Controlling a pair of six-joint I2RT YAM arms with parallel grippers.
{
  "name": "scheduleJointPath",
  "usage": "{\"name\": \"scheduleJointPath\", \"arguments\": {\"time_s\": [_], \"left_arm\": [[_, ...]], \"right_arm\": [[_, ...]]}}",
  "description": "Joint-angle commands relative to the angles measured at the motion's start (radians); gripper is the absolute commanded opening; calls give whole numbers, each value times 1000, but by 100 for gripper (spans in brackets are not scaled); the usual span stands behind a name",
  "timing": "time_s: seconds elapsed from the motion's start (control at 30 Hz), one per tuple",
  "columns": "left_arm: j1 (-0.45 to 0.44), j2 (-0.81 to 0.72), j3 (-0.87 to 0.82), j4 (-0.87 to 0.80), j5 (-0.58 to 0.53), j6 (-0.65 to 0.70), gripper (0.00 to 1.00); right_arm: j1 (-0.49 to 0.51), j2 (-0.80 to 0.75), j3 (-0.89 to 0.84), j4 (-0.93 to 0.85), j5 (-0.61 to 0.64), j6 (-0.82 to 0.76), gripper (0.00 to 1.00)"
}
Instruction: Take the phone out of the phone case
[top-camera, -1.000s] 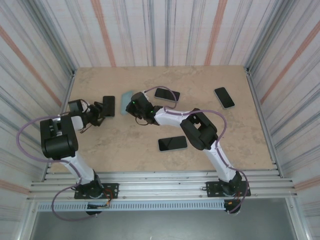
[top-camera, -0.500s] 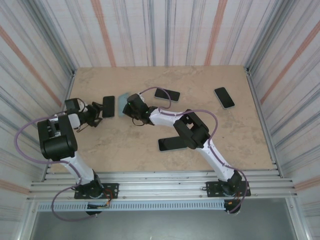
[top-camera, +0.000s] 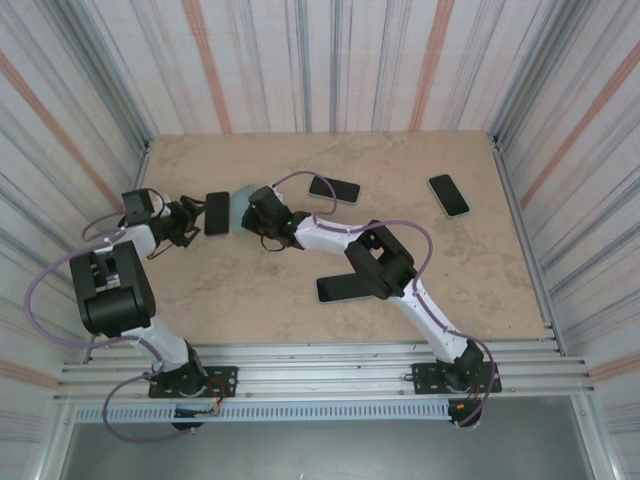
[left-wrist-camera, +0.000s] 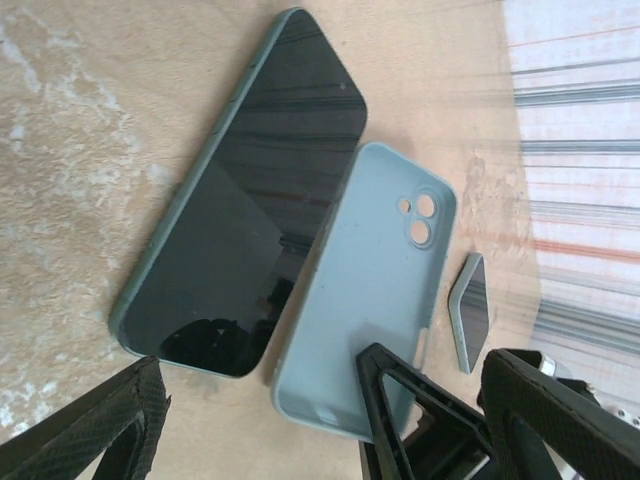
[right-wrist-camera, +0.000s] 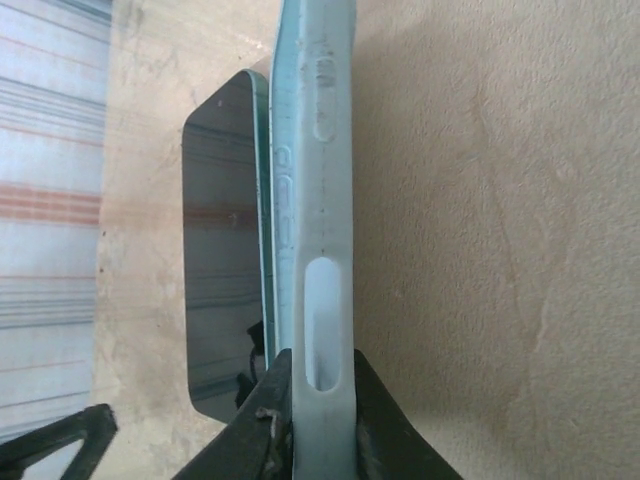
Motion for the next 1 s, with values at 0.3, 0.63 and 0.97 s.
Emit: {"name": "scheduleJointPath", "arguments": {"time_s": [0.3,0.63,0.97], "left_arm": [[9,-94,48,-77,50,50,86],[9,-108,63,-98,61,68,86],[9,-125,81,-119,77,85,86]], "right_arm": [[4,-16,79,-126,37,-172,37],[-9,17,114,-183,40,-207,46],[-29,-4,148,-203,41,-266,53]]}}
